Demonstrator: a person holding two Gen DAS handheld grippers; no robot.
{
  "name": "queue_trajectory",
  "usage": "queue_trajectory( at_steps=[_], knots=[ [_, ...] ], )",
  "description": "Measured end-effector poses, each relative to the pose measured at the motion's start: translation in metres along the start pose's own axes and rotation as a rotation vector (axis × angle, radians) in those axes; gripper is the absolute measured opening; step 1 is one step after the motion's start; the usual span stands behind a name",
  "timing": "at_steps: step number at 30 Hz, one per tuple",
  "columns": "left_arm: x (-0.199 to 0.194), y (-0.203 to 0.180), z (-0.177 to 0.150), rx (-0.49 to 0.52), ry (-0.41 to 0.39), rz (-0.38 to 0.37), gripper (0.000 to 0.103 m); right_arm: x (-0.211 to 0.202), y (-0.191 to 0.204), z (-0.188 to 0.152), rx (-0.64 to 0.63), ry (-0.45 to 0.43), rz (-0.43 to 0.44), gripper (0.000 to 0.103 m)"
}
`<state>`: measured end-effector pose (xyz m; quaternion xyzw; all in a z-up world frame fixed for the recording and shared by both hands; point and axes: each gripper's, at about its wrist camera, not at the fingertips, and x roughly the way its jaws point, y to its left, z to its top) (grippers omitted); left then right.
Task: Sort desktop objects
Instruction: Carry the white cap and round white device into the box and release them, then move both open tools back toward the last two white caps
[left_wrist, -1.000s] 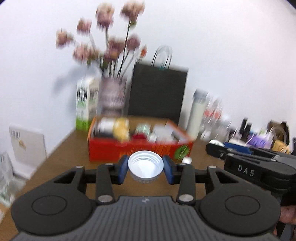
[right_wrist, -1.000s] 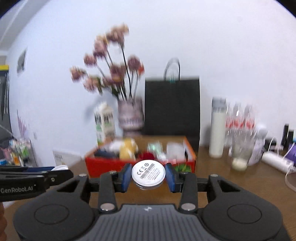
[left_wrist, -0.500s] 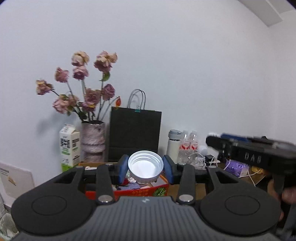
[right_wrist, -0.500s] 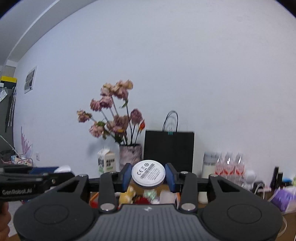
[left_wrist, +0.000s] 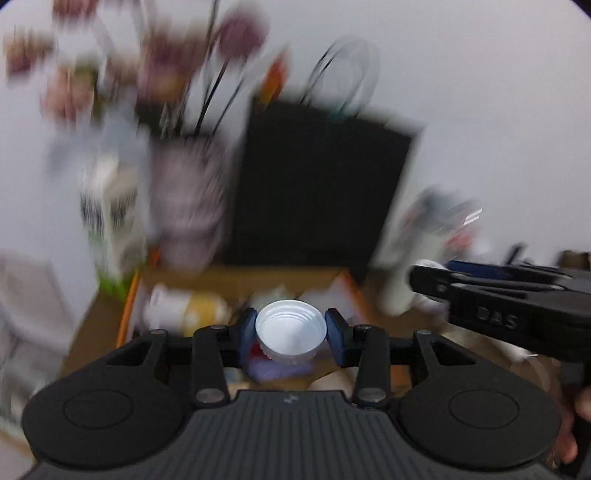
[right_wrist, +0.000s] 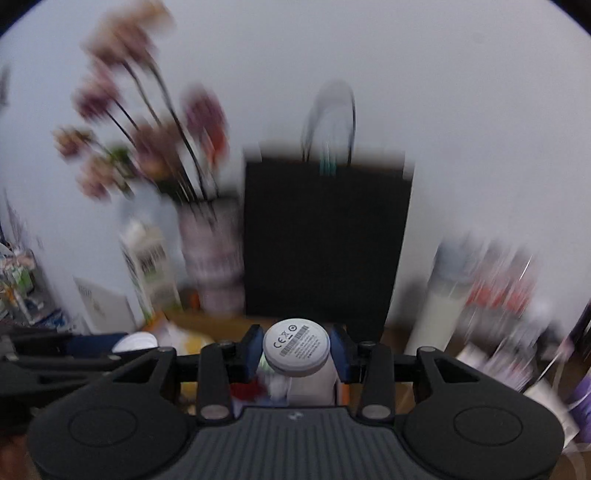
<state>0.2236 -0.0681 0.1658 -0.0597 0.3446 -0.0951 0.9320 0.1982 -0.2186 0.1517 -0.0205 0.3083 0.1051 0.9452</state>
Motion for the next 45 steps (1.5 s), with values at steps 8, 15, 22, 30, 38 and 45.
queue_trajectory(
  at_steps=[8, 15, 22, 30, 38, 45],
  knots=[
    [0.122, 0.022, -0.031, -0.083, 0.2, 0.009, 0.041, 0.134, -0.007, -0.043, -0.022, 0.263, -0.009, 0.038],
    [0.155, 0.025, -0.051, -0.065, 0.313, 0.004, 0.041, 0.189, 0.003, -0.069, -0.112, 0.334, -0.085, 0.039],
    [0.145, 0.04, -0.04, -0.121, 0.332, -0.005, 0.065, 0.189, 0.003, -0.069, -0.123, 0.367, -0.082, 0.039],
    [0.092, 0.066, -0.035, -0.085, 0.264, 0.031, 0.081, 0.158, 0.0, -0.083, -0.055, 0.4, -0.034, 0.049],
    [0.043, 0.065, -0.054, 0.004, 0.195, 0.045, 0.085, 0.122, 0.008, -0.103, 0.004, 0.408, -0.023, 0.058],
    [0.017, 0.064, -0.054, 0.022, 0.195, 0.087, 0.092, 0.093, 0.023, -0.088, -0.054, 0.361, -0.09, 0.065]
  ],
)
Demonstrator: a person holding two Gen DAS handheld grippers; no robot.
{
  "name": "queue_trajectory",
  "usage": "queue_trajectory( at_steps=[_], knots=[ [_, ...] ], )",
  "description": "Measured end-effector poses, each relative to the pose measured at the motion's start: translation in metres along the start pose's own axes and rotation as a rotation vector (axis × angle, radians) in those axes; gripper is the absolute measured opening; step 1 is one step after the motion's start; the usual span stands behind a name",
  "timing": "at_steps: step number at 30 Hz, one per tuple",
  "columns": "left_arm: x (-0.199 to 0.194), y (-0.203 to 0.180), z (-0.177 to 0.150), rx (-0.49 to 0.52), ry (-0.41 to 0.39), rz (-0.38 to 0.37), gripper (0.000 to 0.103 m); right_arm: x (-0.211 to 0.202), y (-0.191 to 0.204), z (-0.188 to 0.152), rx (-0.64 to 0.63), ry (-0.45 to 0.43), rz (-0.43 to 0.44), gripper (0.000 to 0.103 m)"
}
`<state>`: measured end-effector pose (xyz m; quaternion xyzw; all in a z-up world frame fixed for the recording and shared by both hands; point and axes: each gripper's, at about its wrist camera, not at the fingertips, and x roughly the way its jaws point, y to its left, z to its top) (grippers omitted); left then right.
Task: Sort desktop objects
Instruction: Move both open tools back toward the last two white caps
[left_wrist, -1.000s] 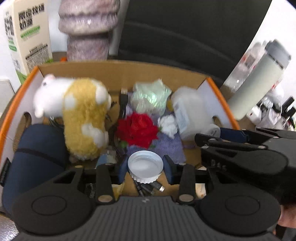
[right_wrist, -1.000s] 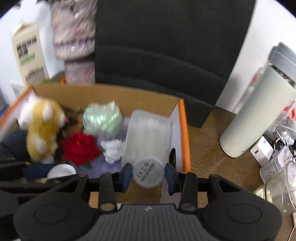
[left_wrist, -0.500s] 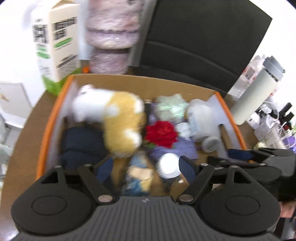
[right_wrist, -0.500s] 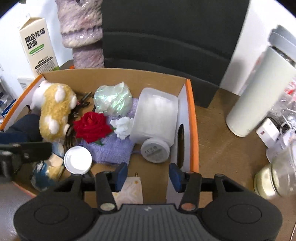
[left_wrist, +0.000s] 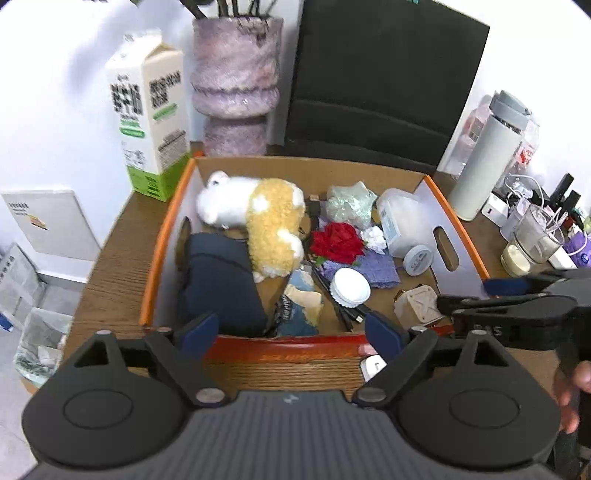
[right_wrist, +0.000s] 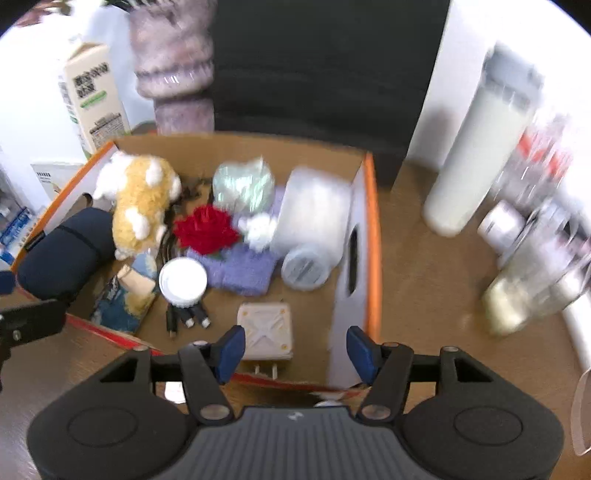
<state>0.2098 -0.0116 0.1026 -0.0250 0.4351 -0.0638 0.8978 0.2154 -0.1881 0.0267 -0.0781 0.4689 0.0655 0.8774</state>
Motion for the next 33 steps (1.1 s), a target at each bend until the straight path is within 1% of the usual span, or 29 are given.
queue_trajectory(
  at_steps=[2, 3, 7, 9, 11, 13, 16, 18, 21, 24, 27, 29, 31, 33],
  knots=[
    [-0.01, 0.002, -0.002, 0.0, -0.019, 0.011, 0.093, -0.015, 0.005, 0.001, -0.017, -0.036, -0.006, 0.072],
    [-0.016, 0.002, -0.004, 0.005, -0.032, 0.017, 0.095, -0.024, 0.006, 0.001, -0.012, -0.054, 0.004, 0.073],
    [-0.035, -0.004, -0.02, 0.035, -0.101, 0.07, 0.096, -0.052, 0.008, -0.008, 0.003, -0.119, 0.021, 0.077],
    [-0.047, -0.007, -0.034, 0.019, -0.128, 0.077, 0.099, -0.065, 0.01, -0.021, 0.007, -0.164, 0.027, 0.077],
    [-0.059, -0.008, -0.054, -0.002, -0.169, 0.034, 0.102, -0.079, 0.013, -0.039, 0.01, -0.221, 0.038, 0.077],
    [-0.071, -0.009, -0.078, -0.001, -0.222, -0.007, 0.103, -0.091, 0.016, -0.067, -0.016, -0.293, 0.052, 0.077],
    [-0.085, -0.011, -0.116, 0.011, -0.302, 0.008, 0.103, -0.101, 0.021, -0.106, -0.036, -0.349, -0.004, 0.077],
    [-0.09, -0.011, -0.141, -0.003, -0.331, 0.034, 0.103, -0.107, 0.021, -0.135, -0.013, -0.376, -0.011, 0.077],
    [-0.094, -0.014, -0.178, 0.01, -0.335, 0.032, 0.103, -0.112, 0.017, -0.179, 0.053, -0.403, 0.057, 0.077],
    [-0.101, -0.022, -0.216, 0.024, -0.338, 0.045, 0.103, -0.111, 0.02, -0.217, 0.103, -0.399, 0.098, 0.077],
    [-0.114, -0.028, -0.247, 0.047, -0.364, 0.021, 0.103, -0.116, 0.026, -0.248, 0.119, -0.409, 0.087, 0.077],
    [-0.123, -0.032, -0.262, 0.067, -0.378, 0.033, 0.103, -0.122, 0.03, -0.268, 0.119, -0.435, 0.088, 0.077],
    [-0.127, -0.035, -0.272, 0.095, -0.388, 0.028, 0.103, -0.129, 0.033, -0.283, 0.083, -0.445, 0.09, 0.077],
    [-0.127, -0.038, -0.274, 0.108, -0.381, 0.022, 0.103, -0.134, 0.034, -0.291, 0.067, -0.459, 0.071, 0.077]
  ],
)
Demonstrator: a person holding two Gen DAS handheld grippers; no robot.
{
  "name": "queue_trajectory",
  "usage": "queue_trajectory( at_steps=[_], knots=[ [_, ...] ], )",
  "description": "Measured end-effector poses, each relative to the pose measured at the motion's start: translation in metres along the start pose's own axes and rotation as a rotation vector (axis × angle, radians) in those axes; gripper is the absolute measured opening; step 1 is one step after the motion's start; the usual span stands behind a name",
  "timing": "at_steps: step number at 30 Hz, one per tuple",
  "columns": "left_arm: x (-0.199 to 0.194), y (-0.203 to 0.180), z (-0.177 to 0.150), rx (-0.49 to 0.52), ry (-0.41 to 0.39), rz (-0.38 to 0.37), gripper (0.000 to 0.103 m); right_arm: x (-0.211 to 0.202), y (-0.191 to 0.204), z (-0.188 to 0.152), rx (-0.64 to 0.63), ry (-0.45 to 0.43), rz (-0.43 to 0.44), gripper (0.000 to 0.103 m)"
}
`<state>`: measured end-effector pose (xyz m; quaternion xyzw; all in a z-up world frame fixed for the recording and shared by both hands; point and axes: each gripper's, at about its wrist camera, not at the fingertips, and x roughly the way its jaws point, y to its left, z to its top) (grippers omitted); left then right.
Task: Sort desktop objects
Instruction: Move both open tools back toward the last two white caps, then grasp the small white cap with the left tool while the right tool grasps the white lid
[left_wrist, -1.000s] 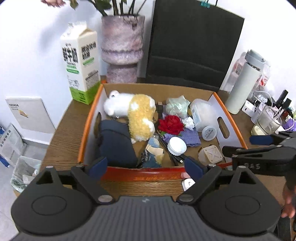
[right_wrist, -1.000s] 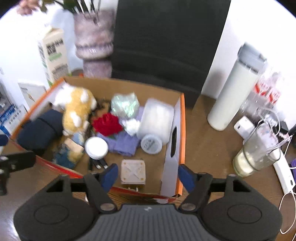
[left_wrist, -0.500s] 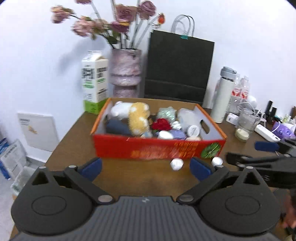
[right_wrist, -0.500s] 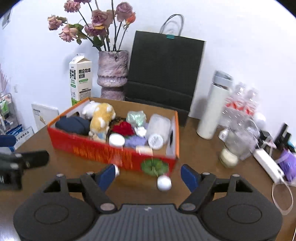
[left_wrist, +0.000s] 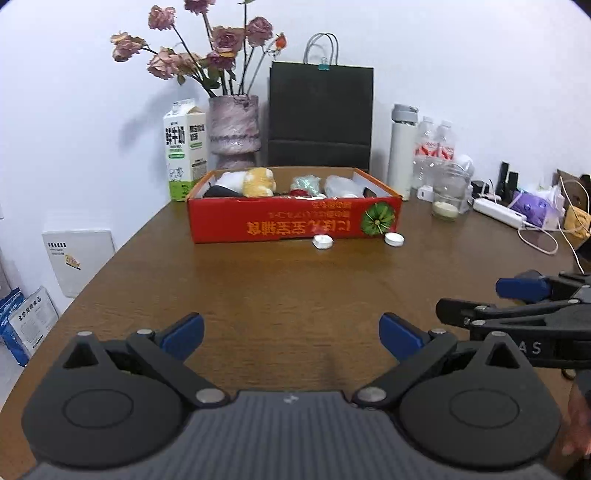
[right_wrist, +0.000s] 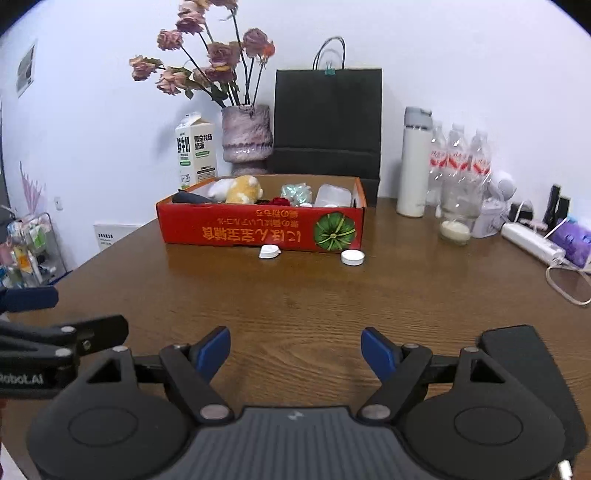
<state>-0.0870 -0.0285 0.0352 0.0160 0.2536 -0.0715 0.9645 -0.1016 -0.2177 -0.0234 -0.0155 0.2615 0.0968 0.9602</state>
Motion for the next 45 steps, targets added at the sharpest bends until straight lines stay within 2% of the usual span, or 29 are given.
queue_trajectory(
  at_steps=[4, 8, 10, 13, 16, 19, 20, 21, 24, 28, 31, 32, 35, 37, 39, 45],
  knots=[
    [0.014, -0.001, 0.008, -0.01, 0.003, -0.05, 0.103, -0.002, -0.007, 0.007, 0.018, -0.009, -0.012, 0.076],
    [0.031, 0.005, 0.019, -0.029, 0.007, -0.089, 0.103, 0.013, -0.018, 0.016, 0.023, -0.005, -0.089, 0.076],
    [0.042, 0.009, 0.027, -0.041, 0.007, -0.108, 0.103, 0.025, -0.026, 0.019, 0.029, 0.0, -0.087, 0.076],
    [0.069, 0.008, 0.044, -0.024, 0.024, -0.104, 0.1, 0.057, -0.036, 0.034, 0.045, 0.031, -0.076, 0.075],
    [0.104, 0.004, 0.064, 0.002, 0.046, -0.137, 0.1, 0.105, -0.043, 0.054, 0.055, 0.075, -0.052, 0.075],
    [0.156, 0.0, 0.079, 0.008, 0.128, -0.157, 0.098, 0.155, -0.052, 0.069, 0.087, 0.121, -0.038, 0.073],
    [0.172, -0.004, 0.08, 0.026, 0.162, -0.139, 0.094, 0.168, -0.054, 0.071, 0.101, 0.131, -0.033, 0.068],
    [0.187, -0.007, 0.08, 0.036, 0.176, -0.121, 0.089, 0.181, -0.057, 0.074, 0.111, 0.132, -0.029, 0.068],
    [0.212, -0.011, 0.078, 0.022, 0.168, -0.079, 0.081, 0.21, -0.064, 0.076, 0.116, 0.161, -0.035, 0.065],
    [0.229, -0.015, 0.082, 0.021, 0.159, -0.098, 0.077, 0.216, -0.063, 0.075, 0.072, 0.128, -0.05, 0.055],
    [0.234, -0.023, 0.082, 0.084, 0.145, -0.106, 0.075, 0.214, -0.06, 0.074, 0.037, 0.119, -0.039, 0.033],
    [0.235, -0.025, 0.082, 0.085, 0.14, -0.097, 0.07, 0.213, -0.06, 0.074, 0.036, 0.118, -0.034, 0.027],
    [0.238, -0.025, 0.082, 0.065, 0.142, -0.101, 0.055, 0.209, -0.058, 0.073, 0.026, 0.117, -0.037, 0.027],
    [0.243, -0.024, 0.082, 0.053, 0.143, -0.099, 0.05, 0.207, -0.056, 0.072, 0.019, 0.116, -0.04, 0.027],
    [0.244, -0.024, 0.081, 0.054, 0.137, -0.1, 0.027, 0.206, -0.056, 0.071, 0.018, 0.115, -0.037, 0.027],
    [0.24, -0.023, 0.079, 0.039, 0.131, -0.104, 0.027, 0.205, -0.052, 0.07, -0.001, 0.114, -0.043, 0.027]
  ],
)
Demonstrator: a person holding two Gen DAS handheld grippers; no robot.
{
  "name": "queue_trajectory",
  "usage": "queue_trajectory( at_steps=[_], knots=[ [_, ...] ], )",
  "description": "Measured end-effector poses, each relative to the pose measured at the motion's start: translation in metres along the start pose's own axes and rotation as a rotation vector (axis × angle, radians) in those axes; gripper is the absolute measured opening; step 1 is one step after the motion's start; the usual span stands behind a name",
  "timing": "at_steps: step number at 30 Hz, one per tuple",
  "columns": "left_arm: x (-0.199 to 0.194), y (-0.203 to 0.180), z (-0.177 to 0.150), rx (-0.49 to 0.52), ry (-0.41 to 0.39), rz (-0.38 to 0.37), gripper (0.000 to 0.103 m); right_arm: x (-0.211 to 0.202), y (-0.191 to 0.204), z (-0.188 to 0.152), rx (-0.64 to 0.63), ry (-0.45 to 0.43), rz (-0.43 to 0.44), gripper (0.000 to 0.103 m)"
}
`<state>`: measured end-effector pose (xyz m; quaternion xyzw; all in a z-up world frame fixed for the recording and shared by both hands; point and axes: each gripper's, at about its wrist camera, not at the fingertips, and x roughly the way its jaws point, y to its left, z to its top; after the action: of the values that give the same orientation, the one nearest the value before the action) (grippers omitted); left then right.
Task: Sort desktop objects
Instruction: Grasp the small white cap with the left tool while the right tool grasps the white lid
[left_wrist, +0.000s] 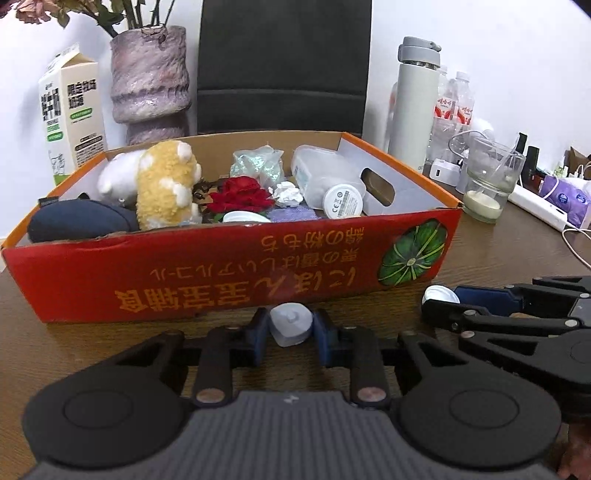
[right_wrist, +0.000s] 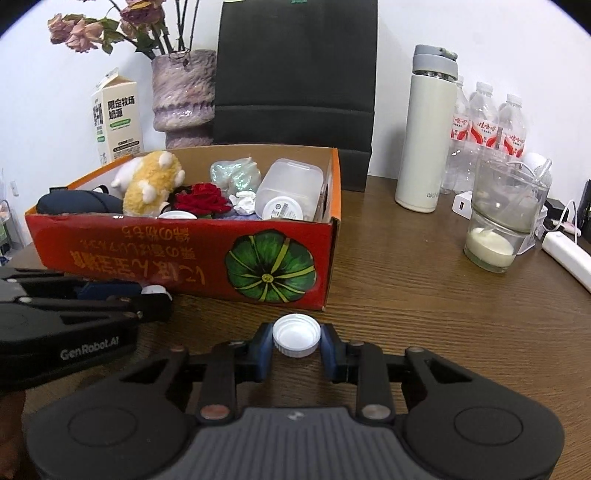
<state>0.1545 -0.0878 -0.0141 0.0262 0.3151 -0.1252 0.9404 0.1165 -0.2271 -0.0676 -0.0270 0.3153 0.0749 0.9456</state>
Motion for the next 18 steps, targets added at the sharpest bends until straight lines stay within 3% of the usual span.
queue_trajectory(
  at_steps=[4, 8, 12, 18],
  knots=[
    [-0.023, 0.0, -0.003, -0.034, -0.023, -0.006, 0.027, -0.002, 0.002, -0.002, -0.003, -0.002, 0.022, 0.027],
    [-0.064, 0.006, -0.008, -0.077, -0.072, -0.016, 0.026, -0.02, 0.004, -0.006, 0.059, 0.001, 0.125, 0.027],
    [-0.114, 0.015, -0.018, -0.09, -0.139, 0.01, 0.027, -0.067, 0.019, -0.019, 0.113, -0.064, 0.18, 0.027],
    [-0.18, 0.02, -0.026, -0.087, -0.245, 0.013, 0.027, -0.143, 0.042, -0.025, 0.081, -0.193, 0.203, 0.027]
  ],
)
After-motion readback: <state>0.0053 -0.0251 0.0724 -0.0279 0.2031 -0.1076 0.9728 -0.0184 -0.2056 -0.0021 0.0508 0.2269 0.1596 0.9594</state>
